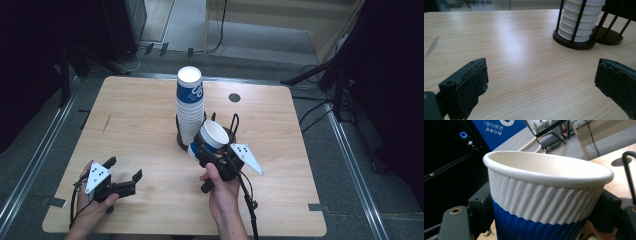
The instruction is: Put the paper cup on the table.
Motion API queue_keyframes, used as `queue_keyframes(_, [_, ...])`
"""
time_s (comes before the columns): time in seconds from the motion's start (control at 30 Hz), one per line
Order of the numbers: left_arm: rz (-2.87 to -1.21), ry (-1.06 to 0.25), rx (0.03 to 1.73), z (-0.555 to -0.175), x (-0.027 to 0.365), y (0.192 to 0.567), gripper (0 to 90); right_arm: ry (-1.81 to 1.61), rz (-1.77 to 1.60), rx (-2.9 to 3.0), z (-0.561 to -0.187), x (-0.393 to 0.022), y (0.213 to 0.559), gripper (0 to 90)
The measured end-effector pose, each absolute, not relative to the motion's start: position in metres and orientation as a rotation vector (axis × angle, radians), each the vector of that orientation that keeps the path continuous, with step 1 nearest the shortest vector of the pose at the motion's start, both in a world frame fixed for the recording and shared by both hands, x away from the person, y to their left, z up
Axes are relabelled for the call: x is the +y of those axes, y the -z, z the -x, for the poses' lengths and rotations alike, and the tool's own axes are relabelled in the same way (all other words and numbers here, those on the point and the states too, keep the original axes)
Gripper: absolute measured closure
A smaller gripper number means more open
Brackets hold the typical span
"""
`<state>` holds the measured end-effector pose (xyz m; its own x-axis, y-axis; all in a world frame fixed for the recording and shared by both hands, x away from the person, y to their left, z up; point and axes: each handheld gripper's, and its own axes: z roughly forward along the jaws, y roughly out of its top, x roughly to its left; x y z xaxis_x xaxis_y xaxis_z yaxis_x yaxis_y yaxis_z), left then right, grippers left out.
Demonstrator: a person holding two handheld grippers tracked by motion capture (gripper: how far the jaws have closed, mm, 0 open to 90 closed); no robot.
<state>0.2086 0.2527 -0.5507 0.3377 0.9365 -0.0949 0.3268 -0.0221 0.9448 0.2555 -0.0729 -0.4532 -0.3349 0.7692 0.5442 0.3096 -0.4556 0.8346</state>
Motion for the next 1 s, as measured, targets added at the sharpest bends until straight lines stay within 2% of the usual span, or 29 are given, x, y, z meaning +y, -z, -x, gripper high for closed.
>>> queue_keyframes(1.0, [-1.551,-0.724,1.237,-0.213,0.253,0.551,0.0,-1.555,-1.243,1.375,-0.262,-0.090,0.448,20.9])
